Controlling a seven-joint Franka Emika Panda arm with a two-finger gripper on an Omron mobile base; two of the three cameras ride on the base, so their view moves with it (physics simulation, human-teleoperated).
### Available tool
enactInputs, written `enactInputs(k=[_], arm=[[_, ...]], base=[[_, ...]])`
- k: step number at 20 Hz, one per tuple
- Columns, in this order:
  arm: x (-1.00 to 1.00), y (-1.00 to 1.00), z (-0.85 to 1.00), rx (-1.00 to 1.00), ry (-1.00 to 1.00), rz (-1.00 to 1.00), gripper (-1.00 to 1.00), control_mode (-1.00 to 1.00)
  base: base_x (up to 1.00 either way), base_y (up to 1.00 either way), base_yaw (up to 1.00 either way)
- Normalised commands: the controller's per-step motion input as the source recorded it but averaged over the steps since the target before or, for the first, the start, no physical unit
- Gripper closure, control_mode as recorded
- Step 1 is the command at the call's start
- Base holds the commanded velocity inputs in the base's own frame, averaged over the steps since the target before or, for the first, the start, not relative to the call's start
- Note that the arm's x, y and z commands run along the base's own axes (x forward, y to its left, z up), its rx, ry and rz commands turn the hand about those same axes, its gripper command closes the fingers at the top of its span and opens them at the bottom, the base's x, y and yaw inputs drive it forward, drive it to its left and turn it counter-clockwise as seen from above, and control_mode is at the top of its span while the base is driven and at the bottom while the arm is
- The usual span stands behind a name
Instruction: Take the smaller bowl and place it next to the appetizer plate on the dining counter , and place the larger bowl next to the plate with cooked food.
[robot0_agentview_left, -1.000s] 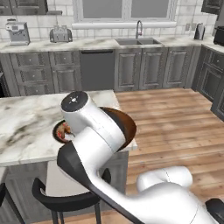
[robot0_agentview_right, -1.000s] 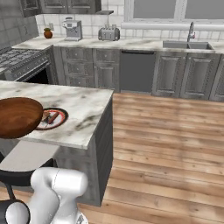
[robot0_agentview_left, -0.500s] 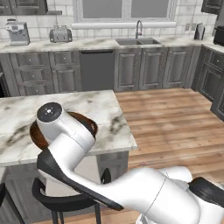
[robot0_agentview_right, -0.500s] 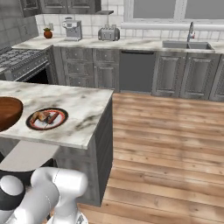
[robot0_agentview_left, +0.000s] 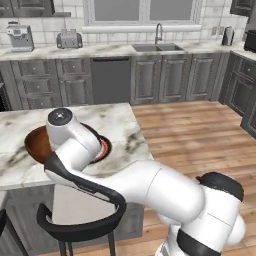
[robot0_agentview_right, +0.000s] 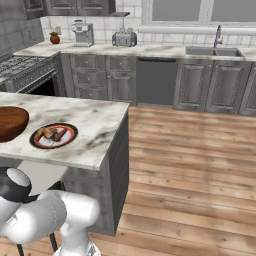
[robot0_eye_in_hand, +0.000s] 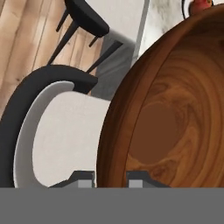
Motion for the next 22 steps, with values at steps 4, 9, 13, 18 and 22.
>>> enactInputs(k=[4,9,13,18,22], arm=[[0.59,0.23,-0.25,-0.01,0.06,0.01,1.0,-1.0],[0.16,0.28,-0.24,-0.05,0.0,0.03,1.0,-1.0],[0.03,0.34,-0.21,-0.06,-0.05,0.08,1.0,-1.0],[0.29,0.14,-0.16,-0.03,-0.03,0.07,1.0,-1.0],[0.31,0.2,-0.23,-0.02,0.0,0.06,1.0,-1.0]], base=[[0.0,0.0,0.0],[0.0,0.0,0.0],[0.0,0.0,0.0],[0.0,0.0,0.0],[0.0,0.0,0.0]])
